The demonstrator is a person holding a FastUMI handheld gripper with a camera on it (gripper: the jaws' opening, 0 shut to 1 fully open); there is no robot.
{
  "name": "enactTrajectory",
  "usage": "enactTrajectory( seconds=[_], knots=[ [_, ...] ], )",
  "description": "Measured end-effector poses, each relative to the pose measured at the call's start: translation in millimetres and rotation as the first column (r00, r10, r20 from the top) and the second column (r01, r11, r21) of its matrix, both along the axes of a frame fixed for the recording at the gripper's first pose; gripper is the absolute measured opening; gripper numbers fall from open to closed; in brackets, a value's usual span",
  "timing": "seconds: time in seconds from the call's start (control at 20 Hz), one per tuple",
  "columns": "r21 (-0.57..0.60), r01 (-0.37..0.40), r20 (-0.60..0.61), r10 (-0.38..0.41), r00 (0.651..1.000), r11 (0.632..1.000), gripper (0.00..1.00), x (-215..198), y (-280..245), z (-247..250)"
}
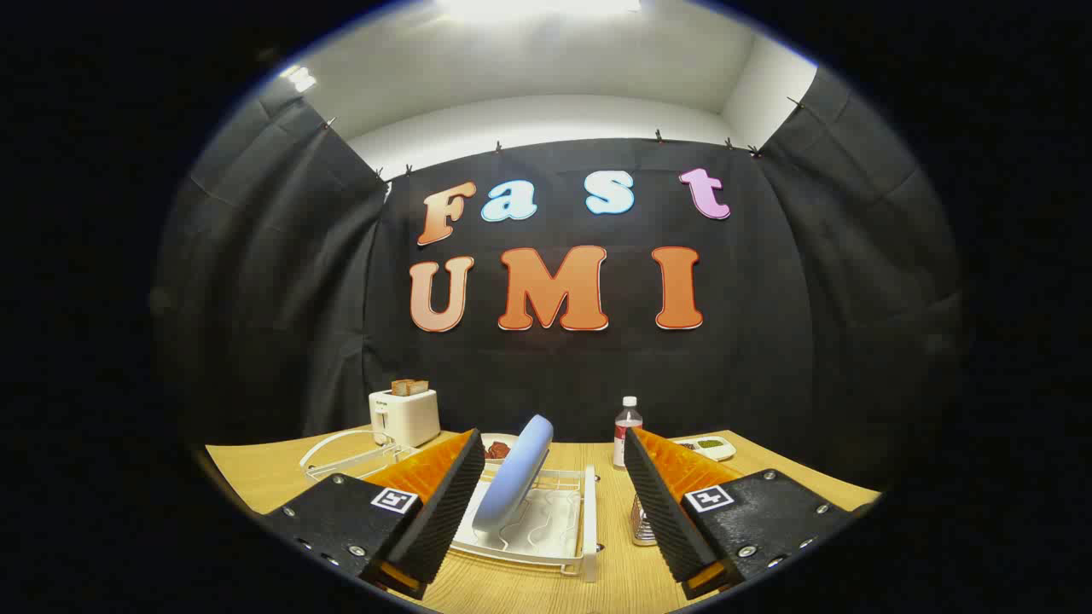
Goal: Take the plate from the dish rack, then take the spoon from the basket and place it into the plate.
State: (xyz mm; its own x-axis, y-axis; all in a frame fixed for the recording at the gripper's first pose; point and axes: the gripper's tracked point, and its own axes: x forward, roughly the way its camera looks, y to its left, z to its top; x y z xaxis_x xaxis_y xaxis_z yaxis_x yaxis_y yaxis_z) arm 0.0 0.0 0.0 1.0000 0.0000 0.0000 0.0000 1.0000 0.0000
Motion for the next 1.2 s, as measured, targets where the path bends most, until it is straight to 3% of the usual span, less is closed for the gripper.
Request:
enactTrajectory(
  seconds=[0.5,0.7,0.95,1.2],
  knots=[
    [0.019,-0.025,0.009,0.025,1.000,1.000,0.98,3,4,10],
    [0.004,-0.069,0.011,0.069,0.998,0.998,0.97,10,13,22],
    [0.013,-0.144,-0.046,0.144,0.988,0.990,0.98,28,39,32],
    [-0.024,-0.164,-0.119,0.160,0.980,0.986,0.98,52,43,44]
  ],
)
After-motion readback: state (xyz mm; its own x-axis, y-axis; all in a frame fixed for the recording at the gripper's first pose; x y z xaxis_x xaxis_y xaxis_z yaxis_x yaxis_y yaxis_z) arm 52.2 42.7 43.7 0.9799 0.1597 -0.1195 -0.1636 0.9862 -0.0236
